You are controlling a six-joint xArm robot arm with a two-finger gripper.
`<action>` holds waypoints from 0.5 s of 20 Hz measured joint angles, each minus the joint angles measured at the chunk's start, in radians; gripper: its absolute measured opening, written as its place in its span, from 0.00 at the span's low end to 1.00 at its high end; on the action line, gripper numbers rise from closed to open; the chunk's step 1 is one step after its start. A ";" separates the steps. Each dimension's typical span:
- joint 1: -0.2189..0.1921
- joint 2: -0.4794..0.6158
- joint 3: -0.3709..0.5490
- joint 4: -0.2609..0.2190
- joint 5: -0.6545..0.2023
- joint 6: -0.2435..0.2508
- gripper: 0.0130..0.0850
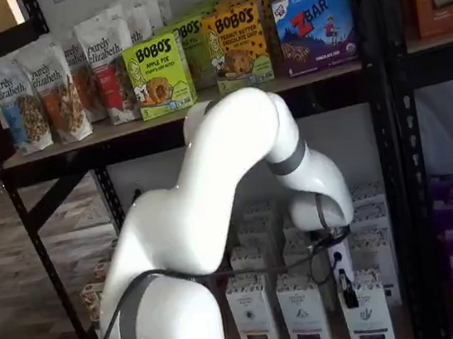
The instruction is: Pick up the white box with a green strip in the middle, on the bottom shelf, the sixth box from the left
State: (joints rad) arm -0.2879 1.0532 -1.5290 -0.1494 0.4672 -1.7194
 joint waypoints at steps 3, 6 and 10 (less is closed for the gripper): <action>0.001 -0.002 0.006 0.004 -0.004 -0.003 0.56; 0.001 -0.008 0.017 0.012 -0.011 -0.009 0.50; -0.002 -0.020 0.040 -0.006 -0.031 0.005 0.50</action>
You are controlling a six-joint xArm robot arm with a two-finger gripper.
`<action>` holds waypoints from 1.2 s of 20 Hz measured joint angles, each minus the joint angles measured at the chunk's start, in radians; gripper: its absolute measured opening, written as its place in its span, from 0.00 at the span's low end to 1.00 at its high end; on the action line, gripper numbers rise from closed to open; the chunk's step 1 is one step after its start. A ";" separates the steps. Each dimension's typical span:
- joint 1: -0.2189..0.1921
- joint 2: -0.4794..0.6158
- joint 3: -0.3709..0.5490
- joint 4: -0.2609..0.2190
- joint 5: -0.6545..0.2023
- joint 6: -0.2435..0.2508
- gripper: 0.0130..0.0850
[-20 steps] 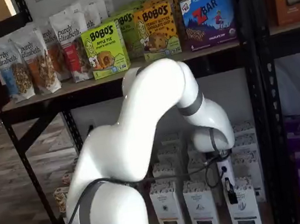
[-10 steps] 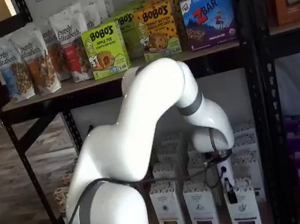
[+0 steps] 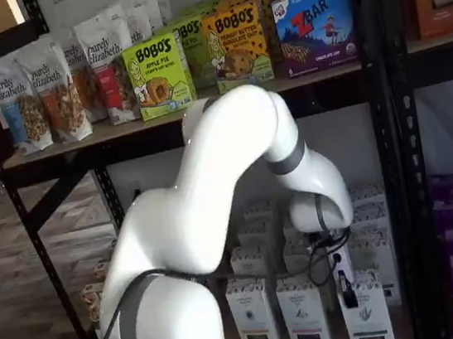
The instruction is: Pick up the white box with a green strip in the middle, on the bottom shelf, the sixth box from the left
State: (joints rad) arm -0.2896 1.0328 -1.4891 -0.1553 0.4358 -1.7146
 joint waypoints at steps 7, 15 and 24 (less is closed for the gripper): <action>0.005 -0.098 0.144 -0.073 -0.073 0.074 0.50; 0.010 -0.283 0.416 -0.237 -0.186 0.241 0.50; 0.048 -0.551 0.709 -0.334 -0.185 0.374 0.50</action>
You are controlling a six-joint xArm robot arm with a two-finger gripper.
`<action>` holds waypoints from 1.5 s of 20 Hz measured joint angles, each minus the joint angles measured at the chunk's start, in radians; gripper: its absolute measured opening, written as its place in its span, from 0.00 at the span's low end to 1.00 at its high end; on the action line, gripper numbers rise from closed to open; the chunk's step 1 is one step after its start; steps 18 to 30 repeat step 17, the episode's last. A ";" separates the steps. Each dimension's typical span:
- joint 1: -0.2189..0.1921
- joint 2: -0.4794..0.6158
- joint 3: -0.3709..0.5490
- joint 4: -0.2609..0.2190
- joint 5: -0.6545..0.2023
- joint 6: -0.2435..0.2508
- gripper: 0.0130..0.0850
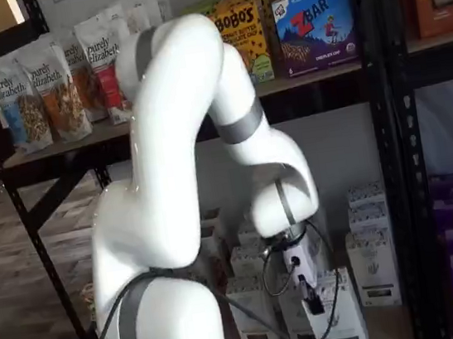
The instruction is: Pick up the white box with a green strip in the middle, on the bottom shelf, the sixth box from the left
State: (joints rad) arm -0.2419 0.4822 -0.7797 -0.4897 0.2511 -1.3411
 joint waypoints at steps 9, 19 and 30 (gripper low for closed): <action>0.068 -0.313 0.190 0.188 0.122 -0.123 0.50; 0.124 -0.488 0.211 0.311 0.280 -0.189 0.50; 0.124 -0.488 0.211 0.311 0.280 -0.189 0.50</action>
